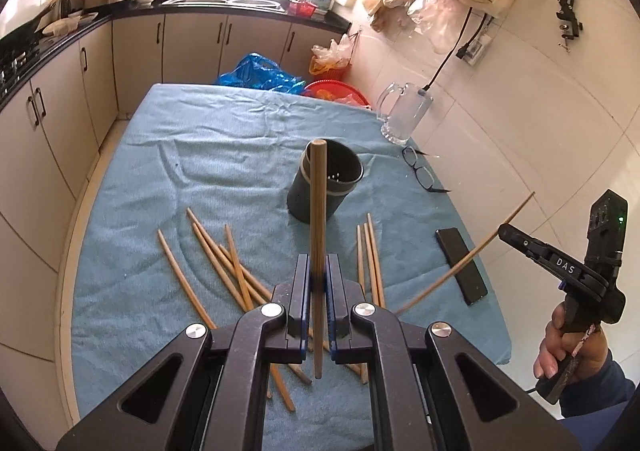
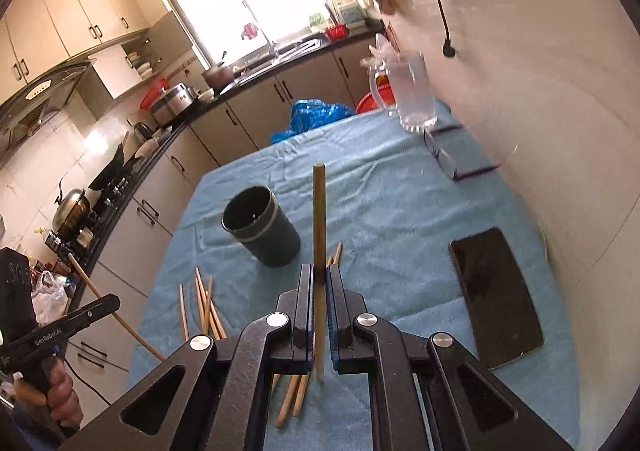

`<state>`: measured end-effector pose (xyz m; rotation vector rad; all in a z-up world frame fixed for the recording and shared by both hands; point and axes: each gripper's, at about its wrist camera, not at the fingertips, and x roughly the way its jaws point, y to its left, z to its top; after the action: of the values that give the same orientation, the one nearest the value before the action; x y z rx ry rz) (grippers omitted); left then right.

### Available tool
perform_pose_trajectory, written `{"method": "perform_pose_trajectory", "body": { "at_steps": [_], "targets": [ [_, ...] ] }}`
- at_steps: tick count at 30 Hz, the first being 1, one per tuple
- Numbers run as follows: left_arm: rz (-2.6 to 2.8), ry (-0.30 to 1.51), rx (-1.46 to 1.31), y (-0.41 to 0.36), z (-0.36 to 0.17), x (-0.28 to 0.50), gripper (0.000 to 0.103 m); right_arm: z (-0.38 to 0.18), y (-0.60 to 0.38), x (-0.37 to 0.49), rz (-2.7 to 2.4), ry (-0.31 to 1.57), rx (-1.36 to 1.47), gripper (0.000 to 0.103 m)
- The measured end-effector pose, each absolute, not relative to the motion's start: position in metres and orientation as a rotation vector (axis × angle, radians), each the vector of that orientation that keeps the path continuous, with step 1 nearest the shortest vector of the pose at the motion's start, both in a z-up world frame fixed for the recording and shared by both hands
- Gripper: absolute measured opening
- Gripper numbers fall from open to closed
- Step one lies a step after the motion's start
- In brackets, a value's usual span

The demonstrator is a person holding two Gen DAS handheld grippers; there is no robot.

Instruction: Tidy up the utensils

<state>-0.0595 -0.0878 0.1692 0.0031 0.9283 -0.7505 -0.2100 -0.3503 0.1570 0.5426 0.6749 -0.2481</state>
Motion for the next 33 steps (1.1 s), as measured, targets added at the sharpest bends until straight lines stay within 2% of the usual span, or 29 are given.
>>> {"method": "perform_pose_trajectory", "body": {
  "at_steps": [15, 17, 18, 23, 29, 32, 33],
  "targets": [
    [-0.763, 0.864, 0.01, -0.092, 0.197, -0.052, 0.006, 0.192, -0.345, -0.214, -0.226, 0.601, 0.505, 0.006],
    [-0.764, 0.857, 0.01, -0.094, 0.201, -0.05, 0.006, 0.197, -0.344, -0.214, -0.215, 0.593, 0.503, 0.005],
    [-0.765, 0.855, 0.01, -0.094, 0.202, -0.049, 0.006, 0.2, -0.344, -0.213, -0.208, 0.587, 0.507, 0.001],
    [-0.766, 0.837, 0.01, -0.097, 0.212, -0.046, 0.006, 0.213, -0.346, -0.211, -0.179, 0.562, 0.517, 0.001],
    [-0.764, 0.832, 0.013, -0.099, 0.214, -0.044, 0.006, 0.203, -0.357, -0.203, -0.186, 0.605, 0.567, 0.001],
    [-0.762, 0.835, 0.018, -0.102, 0.215, -0.044, 0.006, 0.182, -0.373, -0.194, -0.206, 0.676, 0.628, 0.004],
    [-0.76, 0.836, 0.019, -0.102, 0.215, -0.044, 0.006, 0.174, -0.381, -0.19, -0.217, 0.706, 0.653, 0.013]
  ]
}}
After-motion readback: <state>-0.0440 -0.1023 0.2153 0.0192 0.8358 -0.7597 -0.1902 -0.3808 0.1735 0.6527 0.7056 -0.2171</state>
